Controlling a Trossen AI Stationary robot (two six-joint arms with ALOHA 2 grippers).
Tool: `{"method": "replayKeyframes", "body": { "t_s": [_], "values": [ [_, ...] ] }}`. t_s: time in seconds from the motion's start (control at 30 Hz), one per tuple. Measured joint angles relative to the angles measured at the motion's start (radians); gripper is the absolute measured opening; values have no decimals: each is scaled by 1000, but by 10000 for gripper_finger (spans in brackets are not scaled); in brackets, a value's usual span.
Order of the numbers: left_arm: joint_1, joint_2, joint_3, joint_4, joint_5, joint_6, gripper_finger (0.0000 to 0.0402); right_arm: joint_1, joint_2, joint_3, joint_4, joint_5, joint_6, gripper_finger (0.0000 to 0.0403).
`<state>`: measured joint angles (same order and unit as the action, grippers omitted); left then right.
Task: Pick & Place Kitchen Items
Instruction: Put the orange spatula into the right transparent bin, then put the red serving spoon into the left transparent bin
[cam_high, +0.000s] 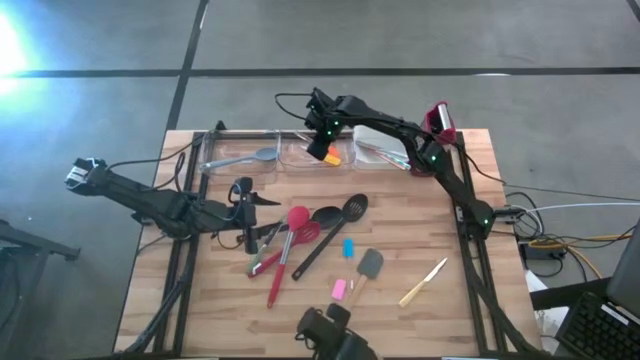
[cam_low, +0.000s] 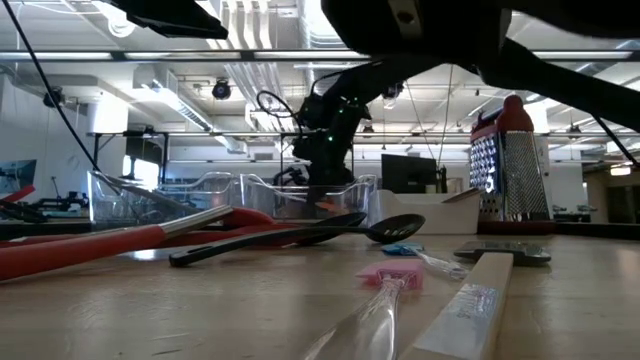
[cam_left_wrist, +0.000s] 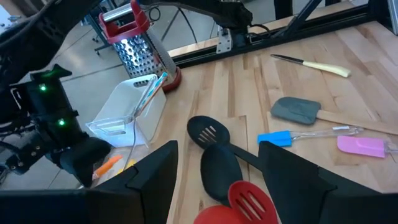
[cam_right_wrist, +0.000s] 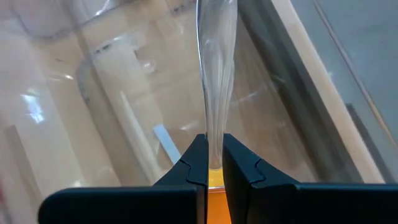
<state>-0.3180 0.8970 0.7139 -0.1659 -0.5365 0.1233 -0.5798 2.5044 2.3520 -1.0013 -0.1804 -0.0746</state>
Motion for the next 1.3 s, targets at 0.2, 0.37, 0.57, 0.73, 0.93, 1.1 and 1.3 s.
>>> {"method": "replayKeyframes", "body": {
  "t_s": [0.2,0.37,0.57,0.73,0.93,1.1,1.3],
  "values": [
    [2,0,0,1,0,0,229,6,19,0,-6,-6,-3,13],
    [2,0,0,1,0,-2,229,6,35,-2,-22,-5,-4,13],
    [2,0,0,1,0,-3,229,6,37,-2,-32,-4,8,13],
    [2,0,0,1,0,-3,229,6,37,-2,-37,-4,22,44],
    [2,0,0,1,0,-3,229,6,37,-2,-37,-4,21,96],
    [2,0,0,2,0,-3,229,6,21,-3,-36,-4,19,127],
    [2,0,0,1,0,-11,229,25,-58,-3,-49,-25,17,146]
  ]
}}
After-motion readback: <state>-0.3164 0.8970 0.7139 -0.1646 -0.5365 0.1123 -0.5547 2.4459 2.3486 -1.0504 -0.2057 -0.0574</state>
